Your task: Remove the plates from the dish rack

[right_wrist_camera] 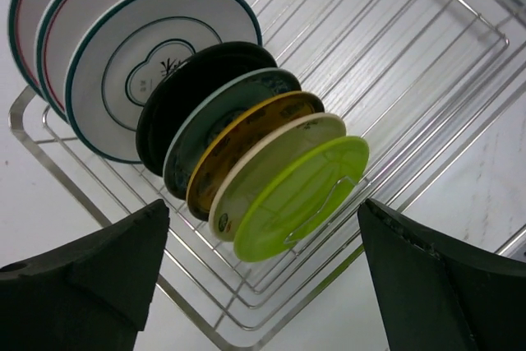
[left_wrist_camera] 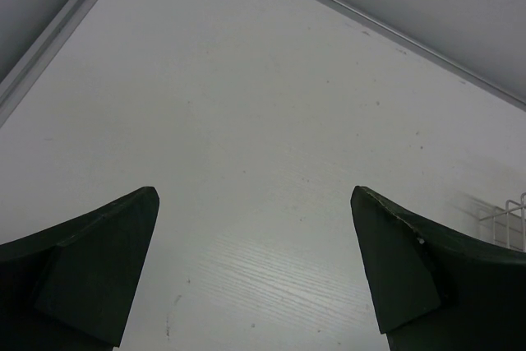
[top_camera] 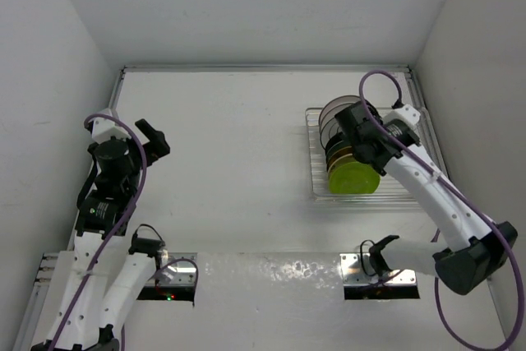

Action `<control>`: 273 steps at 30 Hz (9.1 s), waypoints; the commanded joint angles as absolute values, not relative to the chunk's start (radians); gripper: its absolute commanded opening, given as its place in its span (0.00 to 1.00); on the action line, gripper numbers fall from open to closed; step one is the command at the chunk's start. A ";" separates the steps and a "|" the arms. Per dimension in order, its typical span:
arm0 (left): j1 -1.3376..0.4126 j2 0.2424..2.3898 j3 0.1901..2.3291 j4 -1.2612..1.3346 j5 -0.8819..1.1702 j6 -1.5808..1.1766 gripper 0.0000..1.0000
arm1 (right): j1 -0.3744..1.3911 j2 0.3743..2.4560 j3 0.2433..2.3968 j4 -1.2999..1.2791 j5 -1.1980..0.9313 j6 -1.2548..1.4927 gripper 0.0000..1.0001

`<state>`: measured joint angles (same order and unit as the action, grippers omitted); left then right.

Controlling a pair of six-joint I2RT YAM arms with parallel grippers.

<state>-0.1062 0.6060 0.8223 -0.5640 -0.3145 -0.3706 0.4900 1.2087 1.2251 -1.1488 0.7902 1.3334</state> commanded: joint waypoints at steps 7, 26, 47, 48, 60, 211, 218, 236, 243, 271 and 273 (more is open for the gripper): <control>-0.114 0.598 0.818 -0.520 -0.305 -0.361 1.00 | 0.666 1.350 1.240 -1.368 0.937 1.870 0.82; -0.115 0.598 0.813 -0.517 -0.285 -0.357 1.00 | 0.666 1.407 1.100 -1.304 1.006 1.982 0.56; -0.115 0.600 0.811 -0.511 -0.268 -0.353 1.00 | 0.655 1.453 0.963 -1.192 1.028 2.040 0.29; -0.115 0.600 0.810 -0.511 -0.267 -0.353 1.00 | 0.655 1.453 0.966 -1.193 1.028 2.043 0.28; -0.115 0.601 0.811 -0.509 -0.261 -0.351 1.00 | 0.655 1.425 1.002 -1.276 0.993 2.134 0.00; -1.095 2.143 1.809 -0.155 0.037 0.166 0.14 | 0.649 0.558 1.339 -1.114 0.963 0.537 0.99; -1.097 2.102 1.805 -0.152 0.029 0.205 0.00 | 0.649 0.558 1.336 -1.114 0.951 0.541 0.99; -1.098 1.840 1.781 -0.140 0.010 0.177 0.00 | 0.649 0.563 1.344 -1.120 0.973 0.568 0.99; -1.097 1.652 1.675 -0.137 -0.249 0.092 0.00 | 0.649 0.574 1.307 -1.075 0.963 0.571 0.99; -0.252 1.789 1.247 -0.043 0.140 -0.640 0.03 | 0.649 0.772 1.058 -0.870 0.756 0.540 0.99; -0.252 1.815 1.244 -0.043 0.150 -0.637 0.05 | 0.649 0.775 1.051 -0.862 0.750 0.541 0.99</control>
<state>-0.2501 1.8004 1.2469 -0.1360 0.1001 -0.6159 0.6502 0.7719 1.0668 -0.9104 0.7555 0.5488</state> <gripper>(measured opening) 0.050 0.986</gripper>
